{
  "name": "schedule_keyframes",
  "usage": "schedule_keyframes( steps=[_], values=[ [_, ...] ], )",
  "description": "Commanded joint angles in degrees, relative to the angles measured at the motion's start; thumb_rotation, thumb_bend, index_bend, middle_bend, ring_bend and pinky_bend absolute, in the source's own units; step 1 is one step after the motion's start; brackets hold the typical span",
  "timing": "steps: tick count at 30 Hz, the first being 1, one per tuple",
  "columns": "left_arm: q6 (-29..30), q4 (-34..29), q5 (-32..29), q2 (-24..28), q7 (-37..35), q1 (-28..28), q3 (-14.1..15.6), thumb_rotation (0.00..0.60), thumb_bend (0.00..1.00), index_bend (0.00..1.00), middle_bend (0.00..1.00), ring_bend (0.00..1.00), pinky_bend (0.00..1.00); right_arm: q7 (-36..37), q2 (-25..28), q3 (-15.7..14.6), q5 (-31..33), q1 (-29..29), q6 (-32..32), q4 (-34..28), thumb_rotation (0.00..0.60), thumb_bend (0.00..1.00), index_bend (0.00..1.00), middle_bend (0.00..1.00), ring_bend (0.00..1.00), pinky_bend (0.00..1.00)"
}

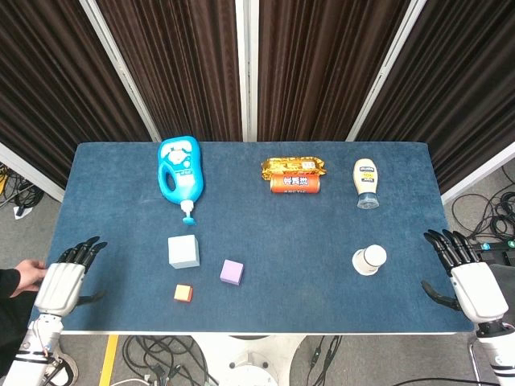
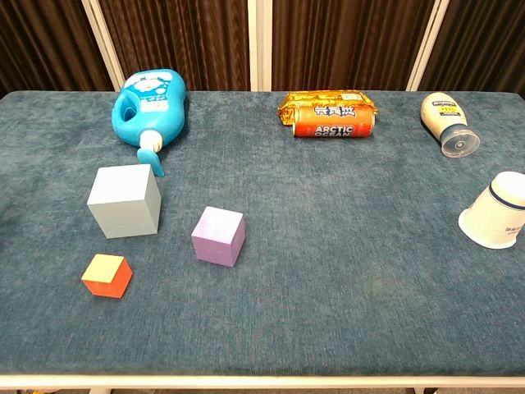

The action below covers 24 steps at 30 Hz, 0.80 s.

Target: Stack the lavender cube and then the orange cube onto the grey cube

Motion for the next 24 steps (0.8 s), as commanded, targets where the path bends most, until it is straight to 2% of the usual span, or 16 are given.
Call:
schedule_keyframes(
  steps=[1, 16, 24],
  values=[
    [-0.07, -0.09, -0.15, 0.1, -0.04, -0.05, -0.09, 0.6, 0.1, 0.2, 0.21, 0.17, 0.23, -0.12, -0.07, -0.01, 0.0, -0.01, -0.03, 0.05, 0.6, 0.2, 0.03, 0.08, 0.0, 0.0],
    [-0.15, -1.91, 0.36, 0.51, 1.04, -0.65, -0.37, 0.6, 0.1, 0.2, 0.21, 0.17, 0.23, 0.12, 0.06, 0.22, 0.52, 0.14, -0.41, -0.11, 0.6, 0.2, 0.03, 0.08, 0.0, 0.0],
    [-0.22, -4.9, 2.55, 1.27, 1.21, -0.9, 0.75, 0.6, 0.1, 0.2, 0.21, 0.17, 0.23, 0.8, 0.34, 0.08, 0.07, 0.01, 0.1, -0.06, 0.6, 0.2, 0.03, 0.08, 0.0, 0.0]
  ],
)
